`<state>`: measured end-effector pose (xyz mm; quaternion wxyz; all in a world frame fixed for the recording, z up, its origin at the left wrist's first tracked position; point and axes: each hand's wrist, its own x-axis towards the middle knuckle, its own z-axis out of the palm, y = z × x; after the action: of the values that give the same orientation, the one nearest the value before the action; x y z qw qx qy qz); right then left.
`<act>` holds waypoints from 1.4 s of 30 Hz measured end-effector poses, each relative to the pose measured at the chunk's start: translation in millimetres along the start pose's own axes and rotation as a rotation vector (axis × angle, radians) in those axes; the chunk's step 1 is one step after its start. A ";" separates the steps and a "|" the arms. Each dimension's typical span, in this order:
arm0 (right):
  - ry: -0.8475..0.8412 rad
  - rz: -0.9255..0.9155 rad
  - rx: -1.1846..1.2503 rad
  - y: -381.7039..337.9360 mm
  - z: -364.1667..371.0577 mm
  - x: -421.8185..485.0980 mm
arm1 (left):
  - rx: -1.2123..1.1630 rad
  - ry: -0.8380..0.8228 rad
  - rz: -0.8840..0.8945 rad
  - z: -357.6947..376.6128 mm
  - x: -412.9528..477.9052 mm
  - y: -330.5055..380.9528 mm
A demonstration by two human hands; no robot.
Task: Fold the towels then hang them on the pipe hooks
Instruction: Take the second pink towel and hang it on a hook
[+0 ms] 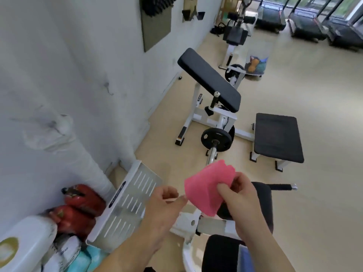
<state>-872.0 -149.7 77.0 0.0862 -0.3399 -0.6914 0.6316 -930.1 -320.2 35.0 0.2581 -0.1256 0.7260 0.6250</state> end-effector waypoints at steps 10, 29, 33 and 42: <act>-0.558 -0.470 -0.729 -78.4 143.1 5.6 | 0.778 -0.091 0.828 -140.3 25.2 76.1; -0.827 -0.654 -0.468 -310.3 243.0 225.6 | 0.521 0.421 0.722 -234.1 121.0 313.0; -0.823 -0.650 -0.232 -364.3 257.5 250.6 | 0.581 0.515 0.789 -229.1 128.3 357.7; -0.606 -0.775 -0.164 -473.9 291.6 286.7 | 0.994 0.678 0.801 -200.7 122.4 504.9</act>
<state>-1419.4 -207.6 375.2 0.0828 0.1349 -0.8082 0.5672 -1331.0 -403.6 412.5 -0.2036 0.0956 0.9549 0.1941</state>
